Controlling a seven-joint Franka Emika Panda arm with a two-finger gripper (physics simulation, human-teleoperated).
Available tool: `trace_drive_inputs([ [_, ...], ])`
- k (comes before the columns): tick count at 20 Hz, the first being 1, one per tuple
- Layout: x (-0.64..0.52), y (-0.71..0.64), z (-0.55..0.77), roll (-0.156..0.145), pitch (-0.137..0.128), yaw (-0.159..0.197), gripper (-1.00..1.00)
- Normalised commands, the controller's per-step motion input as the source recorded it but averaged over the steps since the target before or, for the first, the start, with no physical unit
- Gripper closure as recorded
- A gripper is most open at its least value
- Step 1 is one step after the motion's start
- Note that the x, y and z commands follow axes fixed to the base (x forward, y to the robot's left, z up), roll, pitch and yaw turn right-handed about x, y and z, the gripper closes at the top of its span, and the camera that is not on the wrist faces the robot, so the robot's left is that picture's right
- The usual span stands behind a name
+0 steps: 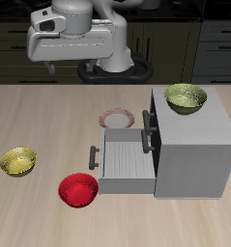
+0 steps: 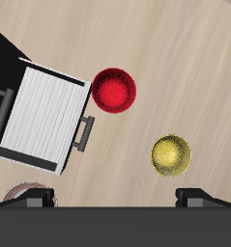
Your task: Close the bottom drawer of the white cabinet and place the red bowl on the plate
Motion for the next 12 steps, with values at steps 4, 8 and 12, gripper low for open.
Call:
trace_drive_inputs([
  [4, 0.03, -0.09, -0.13, 0.041, -0.03, 0.253, -1.0],
  [8, -0.08, -0.03, -0.09, 0.078, -0.02, 0.238, -1.0],
  [12, -0.13, -0.03, 0.03, 0.007, -0.054, 0.196, -1.0],
])
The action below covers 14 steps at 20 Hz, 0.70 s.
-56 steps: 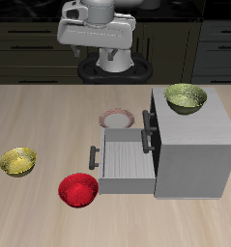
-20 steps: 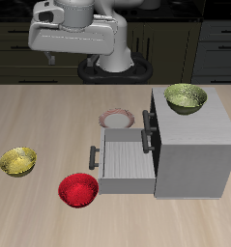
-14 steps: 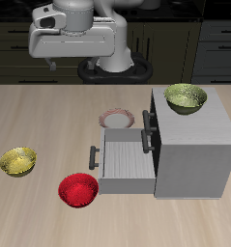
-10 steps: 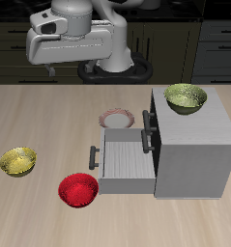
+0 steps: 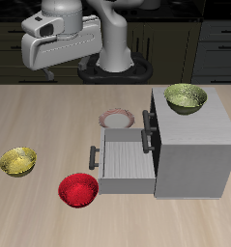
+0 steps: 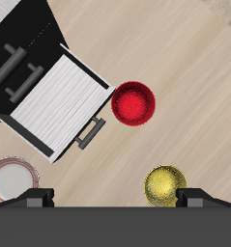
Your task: Close the bottom drawer of the white cabinet and place the red bowl on the plate
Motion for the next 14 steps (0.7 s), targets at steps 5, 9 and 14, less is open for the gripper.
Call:
trace_drive_inputs([
  [5, -0.13, 0.01, -0.03, 0.02, -0.031, 0.185, -1.0],
  [9, -0.12, -0.03, -0.11, 0.024, -0.013, 0.271, -1.0],
  [14, -0.11, -0.01, -0.11, -0.041, -0.069, 0.358, -1.0],
])
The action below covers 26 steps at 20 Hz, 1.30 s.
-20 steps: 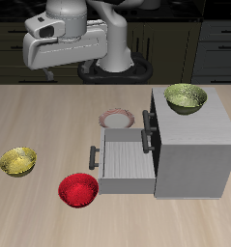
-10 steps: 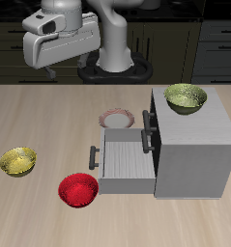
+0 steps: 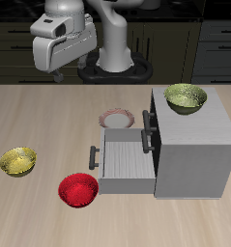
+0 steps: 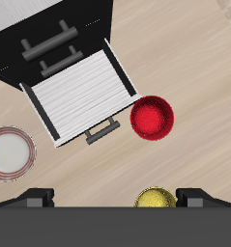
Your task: Close the bottom drawer of the white cabinet and place the red bowl on the plate
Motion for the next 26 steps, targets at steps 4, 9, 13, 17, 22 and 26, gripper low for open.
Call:
trace_drive_inputs([
  [4, -0.06, 0.1, -0.12, 0.019, 0.014, 0.2, -1.0],
  [9, -0.03, 0.14, -0.17, 0.018, 0.007, 0.182, -1.0],
  [13, 0.0, 0.15, -0.32, 0.007, -0.065, 0.368, -1.0],
  [17, -0.04, 0.14, -0.26, 0.024, 0.02, 0.148, -1.0],
  [22, -0.05, 0.03, -0.21, 0.012, 0.002, 0.142, -1.0],
  [26, -0.08, 0.04, -0.16, 0.002, 0.009, -0.012, -1.0],
])
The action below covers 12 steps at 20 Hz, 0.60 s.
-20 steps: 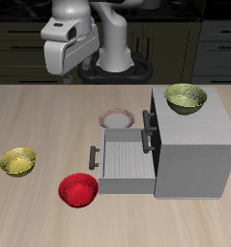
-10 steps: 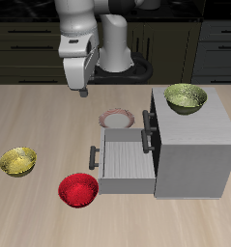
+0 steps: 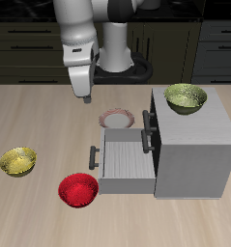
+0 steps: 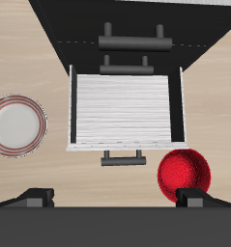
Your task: Close the bottom drawer of the white cabinet and place the red bowl on the plate
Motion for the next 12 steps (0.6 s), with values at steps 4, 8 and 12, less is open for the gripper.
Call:
trace_drive_inputs([
  [4, -0.06, 0.04, -0.11, 0.006, 0.005, -0.006, -1.0],
  [8, -0.04, -0.09, -0.17, -0.007, -0.012, -0.015, -1.0],
  [12, -0.04, -0.17, -0.26, -0.037, 0.017, -0.025, -1.0],
])
